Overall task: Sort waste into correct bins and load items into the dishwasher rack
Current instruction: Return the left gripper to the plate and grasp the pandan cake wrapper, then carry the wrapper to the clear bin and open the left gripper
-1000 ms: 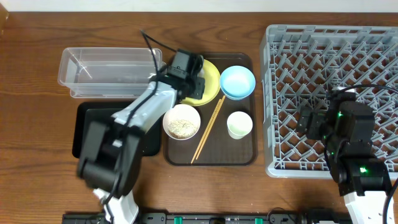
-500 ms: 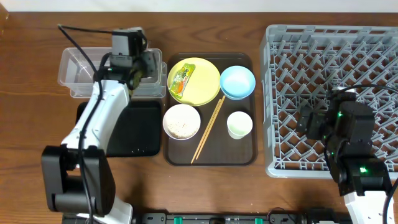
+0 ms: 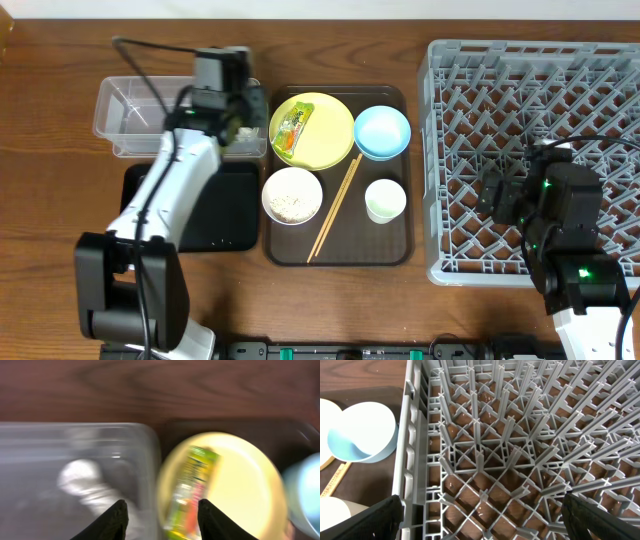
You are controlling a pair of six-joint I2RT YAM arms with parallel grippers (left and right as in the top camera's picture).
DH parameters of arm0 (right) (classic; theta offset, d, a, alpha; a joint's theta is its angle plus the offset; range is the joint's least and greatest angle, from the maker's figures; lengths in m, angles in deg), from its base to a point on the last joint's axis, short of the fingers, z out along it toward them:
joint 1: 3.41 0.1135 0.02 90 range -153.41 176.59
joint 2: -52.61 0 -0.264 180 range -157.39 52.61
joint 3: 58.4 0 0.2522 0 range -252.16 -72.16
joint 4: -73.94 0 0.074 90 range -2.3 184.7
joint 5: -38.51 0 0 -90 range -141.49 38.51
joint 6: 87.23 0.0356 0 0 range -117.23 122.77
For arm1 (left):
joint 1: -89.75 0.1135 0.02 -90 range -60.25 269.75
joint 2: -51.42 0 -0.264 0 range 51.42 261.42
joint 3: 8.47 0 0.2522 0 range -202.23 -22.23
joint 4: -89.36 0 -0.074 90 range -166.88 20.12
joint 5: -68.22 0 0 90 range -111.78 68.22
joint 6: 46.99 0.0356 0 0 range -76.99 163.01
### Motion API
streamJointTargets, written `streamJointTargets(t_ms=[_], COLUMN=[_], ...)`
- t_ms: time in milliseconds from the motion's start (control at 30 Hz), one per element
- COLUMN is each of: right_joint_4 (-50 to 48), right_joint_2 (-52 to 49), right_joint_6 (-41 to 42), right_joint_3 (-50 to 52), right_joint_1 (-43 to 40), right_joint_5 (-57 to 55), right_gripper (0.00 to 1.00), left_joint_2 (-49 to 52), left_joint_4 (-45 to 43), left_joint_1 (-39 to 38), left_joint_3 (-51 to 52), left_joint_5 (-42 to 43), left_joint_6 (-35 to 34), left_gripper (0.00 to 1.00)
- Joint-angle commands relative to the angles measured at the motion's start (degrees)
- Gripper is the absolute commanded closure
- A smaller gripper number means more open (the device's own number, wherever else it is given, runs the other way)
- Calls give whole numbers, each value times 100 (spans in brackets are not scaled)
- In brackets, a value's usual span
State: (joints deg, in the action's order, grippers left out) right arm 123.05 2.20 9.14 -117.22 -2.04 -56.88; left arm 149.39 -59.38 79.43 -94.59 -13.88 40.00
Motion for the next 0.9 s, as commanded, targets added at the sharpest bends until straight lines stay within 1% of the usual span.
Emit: streamJointTargets(t_ms=[0, 100, 233, 433, 700, 767, 833, 867], right_joint_4=[7, 7, 15, 22, 28, 37, 44, 44], right_joint_2=[11, 11, 9, 9, 9, 9, 9, 9], right_joint_6=[44, 44, 44, 44, 44, 44, 44, 44], right_joint_3=[-136, -136, -136, -136, -136, -136, -136, -136], right_joint_1=[52, 52, 52, 52, 52, 52, 52, 52], right_joint_5=[-15, -15, -15, -13, -15, -15, -15, -15], right_gripper=[1, 1, 1, 1, 1, 1, 1, 1], left_joint_2=[20, 249, 660, 1290, 1814, 1878, 1880, 1878], left_joint_4=[90, 57, -37, -225, -341, -297, -254, -238], left_joint_1=[-494, -789, -944, -920, -907, -909, -916, -922], left_joint_3=[-26, -24, -24, -24, -24, -24, -24, -24], left_joint_5=[192, 11, -627, -1314, -1379, -1375, -1368, -1349], left_joint_6=[935, 1172, 1180, 1178, 1178, 1176, 1176, 1174], left_gripper=[47, 39, 35, 33, 31, 34, 45, 49])
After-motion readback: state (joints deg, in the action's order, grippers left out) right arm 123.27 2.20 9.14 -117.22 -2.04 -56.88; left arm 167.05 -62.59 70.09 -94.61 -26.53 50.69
